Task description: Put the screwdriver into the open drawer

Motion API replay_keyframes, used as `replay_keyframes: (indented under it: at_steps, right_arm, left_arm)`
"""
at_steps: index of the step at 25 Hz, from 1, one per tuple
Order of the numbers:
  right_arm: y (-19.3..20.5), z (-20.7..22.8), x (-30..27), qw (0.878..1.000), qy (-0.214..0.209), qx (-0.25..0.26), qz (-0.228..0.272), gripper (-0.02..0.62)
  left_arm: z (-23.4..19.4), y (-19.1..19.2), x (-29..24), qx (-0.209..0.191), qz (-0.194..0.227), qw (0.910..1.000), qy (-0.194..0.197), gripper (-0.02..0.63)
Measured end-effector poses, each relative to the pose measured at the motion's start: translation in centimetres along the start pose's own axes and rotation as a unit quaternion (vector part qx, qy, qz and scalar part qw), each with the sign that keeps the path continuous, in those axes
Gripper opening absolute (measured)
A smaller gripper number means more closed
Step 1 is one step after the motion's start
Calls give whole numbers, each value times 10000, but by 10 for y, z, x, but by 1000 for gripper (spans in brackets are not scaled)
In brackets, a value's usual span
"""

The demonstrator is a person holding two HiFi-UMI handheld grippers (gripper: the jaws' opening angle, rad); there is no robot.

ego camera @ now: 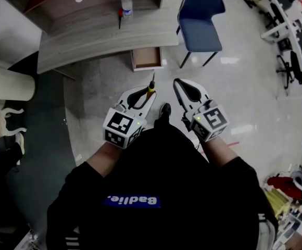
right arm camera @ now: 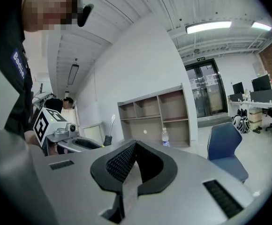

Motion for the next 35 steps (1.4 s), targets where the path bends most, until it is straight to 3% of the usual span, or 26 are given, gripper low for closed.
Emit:
replay_keyframes:
  at_steps: [11, 18, 25, 35]
  right_arm:
    - [2, 97, -30, 9989, -434, -56, -145, 29]
    - [6, 148, -45, 9973, -695, -161, -157, 29]
    - [12, 171, -63, 9964, -779, -206, -253, 29]
    - [20, 163, -99, 9973, -533, -179, -480, 29]
  left_arm:
    - [-19, -36, -90, 125, -27, 9995, -274, 75]
    - [-36, -39, -132, 254, -94, 9970, -719, 75]
    - [-51, -36, -153, 388, -156, 9957, -829, 75]
    - [-103, -16, -168, 308, -411, 9969, -595, 75]
Point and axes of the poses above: the fingertips, and each gripper's own axes: x backward along the fingers, z to its right, y out of its underside, the point moved 5 cm from there along x, backward along the fingers, and after that the axes turned 8 degrees about x, right-handed, at the moved point
